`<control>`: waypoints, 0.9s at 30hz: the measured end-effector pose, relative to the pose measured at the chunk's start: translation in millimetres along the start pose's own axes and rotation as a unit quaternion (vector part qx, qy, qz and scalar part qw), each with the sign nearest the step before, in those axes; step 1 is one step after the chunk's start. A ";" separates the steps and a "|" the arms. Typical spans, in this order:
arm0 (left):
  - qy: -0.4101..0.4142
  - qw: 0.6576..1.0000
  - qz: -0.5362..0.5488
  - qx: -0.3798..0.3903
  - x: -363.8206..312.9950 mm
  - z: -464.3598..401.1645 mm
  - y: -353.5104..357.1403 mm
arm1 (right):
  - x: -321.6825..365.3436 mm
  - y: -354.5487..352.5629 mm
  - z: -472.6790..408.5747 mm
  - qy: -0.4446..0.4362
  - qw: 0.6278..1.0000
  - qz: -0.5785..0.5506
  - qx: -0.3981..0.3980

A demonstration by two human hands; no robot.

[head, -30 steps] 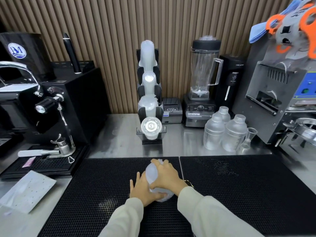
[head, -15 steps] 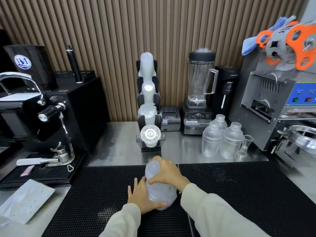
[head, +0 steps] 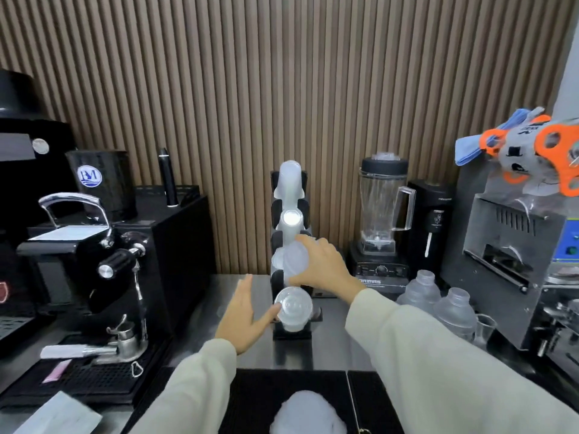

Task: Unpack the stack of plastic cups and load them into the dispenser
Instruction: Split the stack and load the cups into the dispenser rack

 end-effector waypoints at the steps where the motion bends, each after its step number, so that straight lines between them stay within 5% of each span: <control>1: 0.012 1.000 -0.015 0.001 -4.6 -10.3 0.6 | 0.7 -1.2 -9.0 -0.013 1.000 0.021 -0.004; 19: 0.049 0.995 -0.065 0.050 5.2 -105.9 44.0 | -12.4 71.6 -97.1 -0.129 0.981 0.120 0.078; 27: 0.095 0.980 -0.154 0.077 8.2 -114.6 59.7 | -30.2 102.7 -102.1 -0.079 0.988 0.091 0.096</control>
Point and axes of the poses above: each hand's wrist, its own z-axis away from the middle knuckle, its own y-axis out of the palm, x = y × z, the point moved 3 cm from there along -z, towards the middle knuckle, and after that the axes turned 6 degrees about -x, right-handed, at the moved point
